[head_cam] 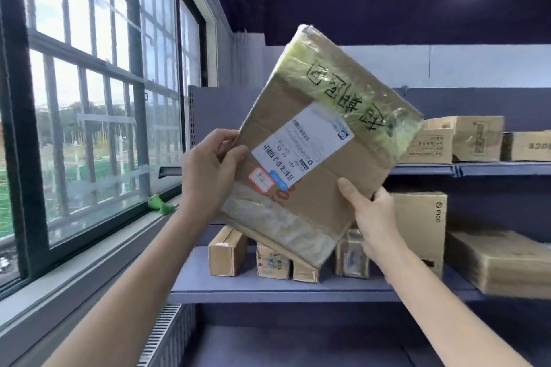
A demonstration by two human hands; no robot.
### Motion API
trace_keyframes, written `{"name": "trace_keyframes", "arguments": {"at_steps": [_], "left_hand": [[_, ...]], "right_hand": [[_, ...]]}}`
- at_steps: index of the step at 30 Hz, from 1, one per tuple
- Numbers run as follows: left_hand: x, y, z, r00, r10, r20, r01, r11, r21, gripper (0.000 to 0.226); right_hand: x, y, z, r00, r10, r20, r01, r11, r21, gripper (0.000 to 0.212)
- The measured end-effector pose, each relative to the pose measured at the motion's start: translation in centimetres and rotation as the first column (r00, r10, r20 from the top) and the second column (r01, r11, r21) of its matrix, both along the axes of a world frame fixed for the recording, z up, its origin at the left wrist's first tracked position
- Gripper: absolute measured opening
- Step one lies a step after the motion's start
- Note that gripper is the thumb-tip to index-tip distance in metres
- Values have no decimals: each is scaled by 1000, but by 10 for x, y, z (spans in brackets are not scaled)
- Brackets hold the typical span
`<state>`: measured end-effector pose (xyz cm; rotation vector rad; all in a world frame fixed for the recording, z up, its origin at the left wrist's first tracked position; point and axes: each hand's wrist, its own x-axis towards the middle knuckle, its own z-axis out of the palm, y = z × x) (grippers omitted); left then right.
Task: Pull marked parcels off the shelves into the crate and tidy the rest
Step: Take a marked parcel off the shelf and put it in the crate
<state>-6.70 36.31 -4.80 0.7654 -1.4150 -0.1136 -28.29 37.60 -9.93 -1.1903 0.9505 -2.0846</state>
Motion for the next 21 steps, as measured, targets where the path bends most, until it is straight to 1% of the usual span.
{"name": "trace_keyframes", "arguments": {"at_steps": [3, 5, 7, 9, 10, 12, 13, 14, 15, 16, 17, 18, 19, 20, 21], "left_hand": [[-37, 16, 8, 993, 4, 119, 3, 998, -60, 16], [-63, 28, 12, 981, 42, 190, -26, 996, -87, 20], [-89, 41, 14, 956, 109, 272, -81, 990, -113, 31], [-113, 52, 14, 899, 173, 401, -130, 983, -133, 37], [-125, 57, 15, 858, 196, 476, -147, 979, -139, 41], [-147, 68, 15, 762, 256, 595, -184, 966, -180, 52], [-157, 72, 14, 735, 298, 609, -211, 954, -212, 57], [-166, 75, 11, 731, 339, 592, -245, 940, -235, 60], [-174, 76, 7, 754, 365, 546, -281, 931, -233, 65], [-182, 79, 2, 807, 360, 469, -304, 933, -194, 71], [-187, 79, -6, 880, 310, 360, -287, 951, -117, 79], [-192, 80, -12, 951, 206, 230, -207, 978, -18, 87], [-196, 82, -20, 995, 47, 88, -55, 995, 88, 95], [-201, 83, -27, 991, -127, -44, 133, 977, 169, 101], [-205, 84, -36, 946, -282, -158, 311, 926, 212, 104]], "right_hand": [[-29, 16, -11, 984, 8, 178, -10, 1000, 15, 8], [-50, 25, -20, 965, -35, 259, 24, 999, 47, 13], [-71, 36, -28, 940, -68, 333, 43, 996, 83, 21], [-91, 47, -35, 911, -100, 401, 64, 993, 101, 31], [-100, 53, -39, 896, -124, 427, 81, 990, 117, 35], [-116, 63, -47, 869, -154, 469, 104, 986, 132, 33], [-124, 67, -50, 856, -165, 490, 115, 985, 131, 32], [-131, 72, -51, 845, -177, 505, 126, 983, 134, 32], [-138, 76, -52, 841, -185, 508, 131, 981, 140, 33], [-144, 81, -51, 839, -188, 511, 132, 981, 144, 34], [-150, 87, -50, 837, -182, 516, 124, 982, 145, 34], [-155, 92, -48, 835, -173, 523, 113, 983, 144, 35], [-160, 98, -48, 835, -162, 526, 104, 985, 138, 35], [-163, 103, -47, 838, -148, 526, 90, 987, 134, 33], [-165, 108, -46, 840, -122, 528, 66, 990, 124, 28]]}}
